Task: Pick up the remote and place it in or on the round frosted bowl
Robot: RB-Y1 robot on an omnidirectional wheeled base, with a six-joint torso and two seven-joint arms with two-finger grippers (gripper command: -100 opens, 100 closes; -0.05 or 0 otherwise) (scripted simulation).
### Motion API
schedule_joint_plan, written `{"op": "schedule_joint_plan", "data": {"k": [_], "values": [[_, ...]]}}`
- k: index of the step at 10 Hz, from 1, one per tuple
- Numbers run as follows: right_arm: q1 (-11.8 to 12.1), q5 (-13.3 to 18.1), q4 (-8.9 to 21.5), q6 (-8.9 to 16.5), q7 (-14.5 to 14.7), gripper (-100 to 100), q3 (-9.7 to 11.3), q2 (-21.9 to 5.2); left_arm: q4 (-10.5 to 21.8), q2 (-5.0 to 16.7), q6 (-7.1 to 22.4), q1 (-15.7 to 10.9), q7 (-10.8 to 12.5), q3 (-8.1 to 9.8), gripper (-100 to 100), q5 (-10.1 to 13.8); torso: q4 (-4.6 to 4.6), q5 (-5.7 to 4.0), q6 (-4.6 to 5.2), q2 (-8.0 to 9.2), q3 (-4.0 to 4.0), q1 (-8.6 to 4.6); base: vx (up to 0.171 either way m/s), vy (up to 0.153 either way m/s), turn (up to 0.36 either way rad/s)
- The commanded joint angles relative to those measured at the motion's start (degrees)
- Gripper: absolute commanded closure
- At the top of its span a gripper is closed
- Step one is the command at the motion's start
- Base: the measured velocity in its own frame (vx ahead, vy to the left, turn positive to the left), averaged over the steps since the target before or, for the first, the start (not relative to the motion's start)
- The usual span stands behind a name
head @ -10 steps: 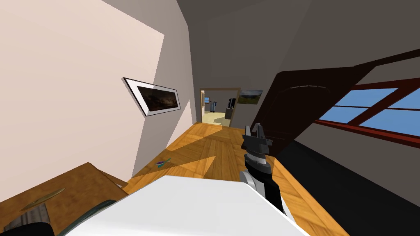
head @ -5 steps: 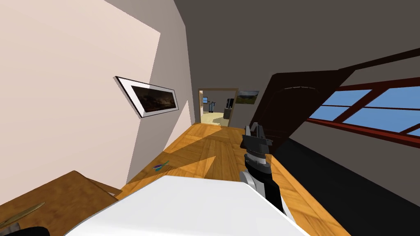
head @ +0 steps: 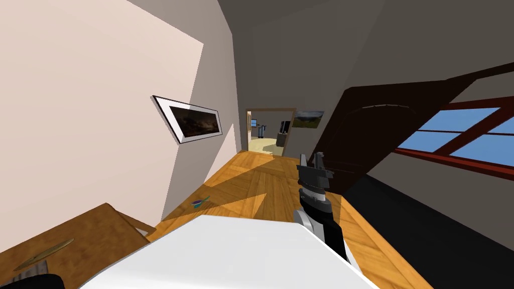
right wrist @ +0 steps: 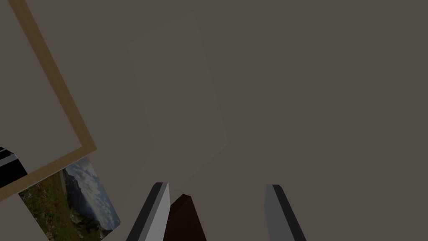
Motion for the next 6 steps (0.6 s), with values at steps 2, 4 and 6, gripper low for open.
{"op": "schedule_joint_plan", "data": {"k": [2,4,6], "values": [[0.0,0.0,0.0,0.0,0.0,0,0.0,0.0,-1.29,1.77,2.54,-3.4,-2.47,1.59,100,3.29,-0.01,-0.06,0.0,0.03,0.0,-0.02,0.052,0.026,0.153],[0.0,0.0,0.0,0.0,0.0,0,0.0,0.0,-1.85,2.45,4.04,-6.57,-4.39,2.19,100,5.23,0.0,-0.08,0.06,0.02,0.01,-0.15,0.047,-0.004,0.149],[-0.01,0.0,0.0,0.0,0.0,0,0.0,0.0,-2.04,2.62,4.5,-7.56,-4.97,2.34,100,5.81,0.0,-0.16,0.03,0.16,0.08,-0.24,0.017,-0.001,0.057]]}}
